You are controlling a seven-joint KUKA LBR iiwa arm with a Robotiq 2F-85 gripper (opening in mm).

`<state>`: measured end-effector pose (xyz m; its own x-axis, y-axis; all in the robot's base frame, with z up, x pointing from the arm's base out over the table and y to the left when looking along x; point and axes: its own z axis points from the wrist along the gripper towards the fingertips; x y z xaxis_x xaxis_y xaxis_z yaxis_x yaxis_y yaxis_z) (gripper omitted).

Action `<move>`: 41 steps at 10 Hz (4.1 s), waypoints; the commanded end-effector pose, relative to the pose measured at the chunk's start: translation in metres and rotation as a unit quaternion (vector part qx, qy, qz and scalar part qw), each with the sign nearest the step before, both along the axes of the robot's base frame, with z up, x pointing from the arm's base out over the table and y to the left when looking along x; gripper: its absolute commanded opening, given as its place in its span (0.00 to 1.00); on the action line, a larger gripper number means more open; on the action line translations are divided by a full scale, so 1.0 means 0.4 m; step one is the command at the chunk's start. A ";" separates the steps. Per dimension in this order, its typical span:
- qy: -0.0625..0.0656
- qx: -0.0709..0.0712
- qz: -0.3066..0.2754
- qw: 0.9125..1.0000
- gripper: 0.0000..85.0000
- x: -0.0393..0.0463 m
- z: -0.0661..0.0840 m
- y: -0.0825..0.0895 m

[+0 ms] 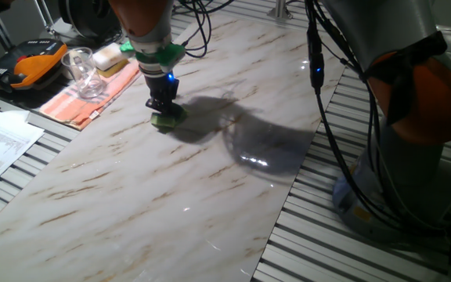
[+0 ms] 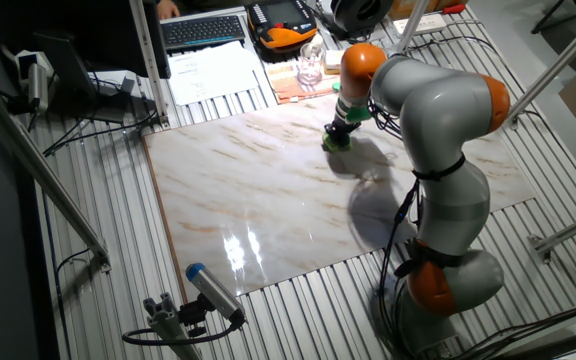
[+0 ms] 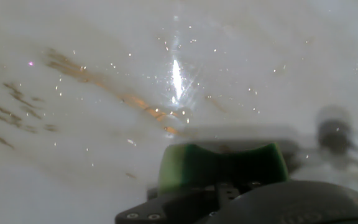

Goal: Clean the tabletop with a sponge

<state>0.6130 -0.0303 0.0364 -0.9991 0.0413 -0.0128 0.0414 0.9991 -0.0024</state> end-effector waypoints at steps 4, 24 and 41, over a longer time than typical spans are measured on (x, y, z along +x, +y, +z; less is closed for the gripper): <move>-0.020 -0.016 0.021 0.999 0.00 -0.014 0.014 0.000; -0.006 -0.049 0.068 0.997 0.00 -0.018 0.045 -0.195; -0.001 -0.019 0.040 0.999 0.00 0.057 0.025 -0.241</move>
